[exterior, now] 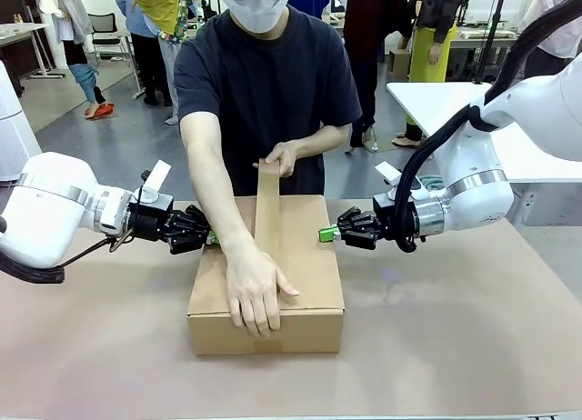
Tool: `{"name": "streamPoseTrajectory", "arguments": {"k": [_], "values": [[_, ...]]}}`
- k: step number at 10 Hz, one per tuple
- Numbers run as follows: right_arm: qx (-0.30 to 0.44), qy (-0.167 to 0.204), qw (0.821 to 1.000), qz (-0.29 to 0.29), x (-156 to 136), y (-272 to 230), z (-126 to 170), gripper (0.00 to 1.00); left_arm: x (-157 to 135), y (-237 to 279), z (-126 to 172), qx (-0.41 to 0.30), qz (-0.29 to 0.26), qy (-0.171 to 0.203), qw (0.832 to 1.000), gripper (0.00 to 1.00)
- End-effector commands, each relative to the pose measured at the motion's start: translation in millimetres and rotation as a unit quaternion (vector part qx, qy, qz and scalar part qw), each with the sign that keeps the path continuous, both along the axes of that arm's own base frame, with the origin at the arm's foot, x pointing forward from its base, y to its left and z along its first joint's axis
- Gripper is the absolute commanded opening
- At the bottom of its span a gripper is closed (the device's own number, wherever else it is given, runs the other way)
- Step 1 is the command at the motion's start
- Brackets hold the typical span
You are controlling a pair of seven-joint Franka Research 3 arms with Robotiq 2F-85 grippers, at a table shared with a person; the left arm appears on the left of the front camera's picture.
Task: Wrap the clocks to prevent damage.
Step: After the human seals the box with tape, release both hands from the side flaps of the Package Box.
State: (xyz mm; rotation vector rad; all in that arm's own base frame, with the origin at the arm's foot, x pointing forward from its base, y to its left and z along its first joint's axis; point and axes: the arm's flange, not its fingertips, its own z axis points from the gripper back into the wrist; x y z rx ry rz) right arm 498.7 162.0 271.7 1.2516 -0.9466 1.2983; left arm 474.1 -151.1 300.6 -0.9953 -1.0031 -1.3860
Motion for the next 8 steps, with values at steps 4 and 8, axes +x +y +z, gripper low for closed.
{"name": "streamPoseTrajectory", "arguments": {"k": [4,8], "values": [[-0.006,0.002,1.0,-0.006,-1.5,0.0,-3.1,0.01,-0.7,-0.9,-2.4,0.002,0.0,0.0,1.0,0.0],[-0.006,0.002,1.0,-0.006,-1.5,0.0,-3.1,0.01,-0.7,-0.9,-2.4,0.002,0.0,0.0,1.0,0.0]]}}
